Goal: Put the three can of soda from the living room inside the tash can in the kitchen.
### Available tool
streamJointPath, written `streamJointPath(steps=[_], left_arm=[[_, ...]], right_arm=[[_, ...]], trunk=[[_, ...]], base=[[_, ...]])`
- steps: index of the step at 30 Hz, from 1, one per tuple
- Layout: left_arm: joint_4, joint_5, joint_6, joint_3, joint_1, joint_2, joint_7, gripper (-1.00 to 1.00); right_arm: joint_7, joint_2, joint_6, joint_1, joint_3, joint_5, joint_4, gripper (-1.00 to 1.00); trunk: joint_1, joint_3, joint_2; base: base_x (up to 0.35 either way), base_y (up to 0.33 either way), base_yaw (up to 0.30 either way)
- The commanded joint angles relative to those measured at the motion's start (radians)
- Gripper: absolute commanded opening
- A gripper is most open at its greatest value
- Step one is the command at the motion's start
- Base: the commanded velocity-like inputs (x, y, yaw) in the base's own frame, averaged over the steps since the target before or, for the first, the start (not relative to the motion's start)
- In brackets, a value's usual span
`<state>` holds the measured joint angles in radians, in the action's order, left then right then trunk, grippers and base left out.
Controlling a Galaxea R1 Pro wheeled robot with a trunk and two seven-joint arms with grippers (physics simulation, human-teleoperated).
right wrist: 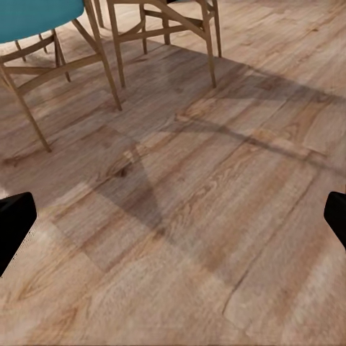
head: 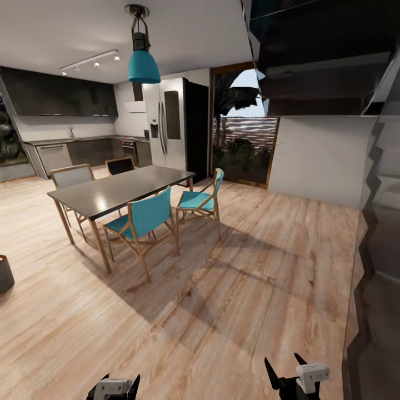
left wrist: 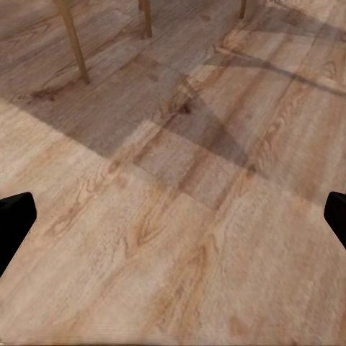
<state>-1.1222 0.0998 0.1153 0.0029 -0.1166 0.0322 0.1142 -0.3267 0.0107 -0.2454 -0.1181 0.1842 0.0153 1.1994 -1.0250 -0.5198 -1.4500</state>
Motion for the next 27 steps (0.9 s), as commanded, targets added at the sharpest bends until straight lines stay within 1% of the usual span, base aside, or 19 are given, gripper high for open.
streamJointPath(steps=[1, 6, 8, 9, 10, 11, 12, 13, 14, 15, 17, 19, 24, 25, 27], left_arm=[[0.0, 0.002, 0.0, 0.001, 0.0, 0.0, 0.0, 1.0], [-0.018, 0.011, 0.004, 0.004, -0.001, 0.003, 0.003, 1.0], [-0.052, 0.012, 0.005, 0.009, -0.004, 0.009, 0.004, 1.0], [-0.062, 0.012, 0.005, 0.017, -0.005, 0.011, 0.005, 1.0], [-0.079, 0.013, 0.006, 0.05, -0.007, 0.014, 0.007, 1.0], [-0.091, 0.014, 0.007, 0.099, -0.008, 0.017, 0.016, 1.0], [-0.095, 0.016, 0.008, 0.125, -0.009, 0.018, 0.026, 1.0], [-0.101, 0.02, 0.009, 0.176, -0.01, 0.019, 0.065, 1.0], [-0.106, 0.025, 0.01, 0.234, -0.009, 0.02, 0.149, 1.0], [-0.107, 0.026, 0.011, 0.247, -0.009, 0.02, 0.175, 1.0], [-0.107, 0.026, 0.012, 0.267, -0.009, 0.02, 0.215, 1.0], [-0.107, 0.027, 0.012, 0.28, -0.008, 0.019, 0.24, 1.0], [-0.106, 0.027, 0.013, 0.295, -0.008, 0.019, 0.271, 1.0], [-0.105, 0.027, 0.013, 0.299, -0.008, 0.019, 0.278, 1.0], [-0.104, 0.027, 0.014, 0.3, -0.008, 0.018, 0.281, 1.0]], right_arm=[[0.0, 0.0, 0.0, 0.0, 0.0, 0.0, 0.0, 1.0], [0.0, -0.001, 0.0, 0.0, 0.0, -0.001, -0.001, 1.0], [0.0, -0.001, 0.0, 0.0, 0.001, -0.001, -0.001, 1.0], [0.0, -0.001, 0.0, 0.0, 0.001, -0.001, -0.001, 1.0], [0.0, -0.001, 0.0, 0.0, 0.001, -0.001, -0.001, 1.0], [0.0, -0.001, 0.0, 0.0, 0.001, -0.001, -0.001, 1.0], [0.0, -0.001, 0.0, 0.0, 0.001, -0.001, -0.001, 1.0], [0.0, -0.001, 0.0, 0.0, 0.001, -0.001, -0.001, 1.0], [0.0, -0.001, 0.0, 0.0, 0.001, -0.001, -0.001, 1.0], [0.0, -0.001, 0.0, 0.0, 0.002, -0.001, -0.001, 1.0], [0.0, -0.003, 0.0, 0.0, 0.003, -0.001, -0.001, 1.0], [-0.001, -0.006, 0.0, 0.0, 0.008, -0.001, 0.0, 1.0], [-0.002, -0.014, -0.001, -0.001, 0.022, -0.004, 0.003, 1.0], [-0.006, -0.018, -0.002, -0.002, 0.039, -0.005, 0.004, 1.0], [-0.011, -0.023, -0.002, -0.002, 0.058, -0.007, 0.005, 1.0]], trunk=[[0.0, 0.0, 0.0], [0.0, 0.0, 0.0], [0.0, 0.0, 0.0], [0.0, 0.0, 0.0], [0.0, 0.0, 0.0], [0.0, 0.0, 0.0], [0.0, 0.0, 0.0], [0.0, 0.0, 0.0], [0.0, 0.0, 0.0], [0.0, 0.0, 0.0], [0.0, 0.0, 0.0], [0.0, 0.0, 0.0], [0.0, 0.0, 0.0], [0.0, 0.0, 0.0], [0.0, 0.0, 0.0]], base=[[0.0, 0.0, 0.244], [0.0, 0.0, 0.245], [0.0, 0.0, 0.244], [0.0, 0.0, 0.24], [0.0, 0.0, 0.233], [0.0, 0.0, 0.224], [0.0, 0.0, 0.219], [0.0, 0.0, 0.206], [0.0, 0.0, 0.16], [0.0, 0.0, 0.132], [0.0, 0.0, 0.095], [0.0, 0.0, 0.061], [0.0, 0.0, 0.029], [0.0, 0.0, 0.009], [0.0, 0.0, 0.007]])
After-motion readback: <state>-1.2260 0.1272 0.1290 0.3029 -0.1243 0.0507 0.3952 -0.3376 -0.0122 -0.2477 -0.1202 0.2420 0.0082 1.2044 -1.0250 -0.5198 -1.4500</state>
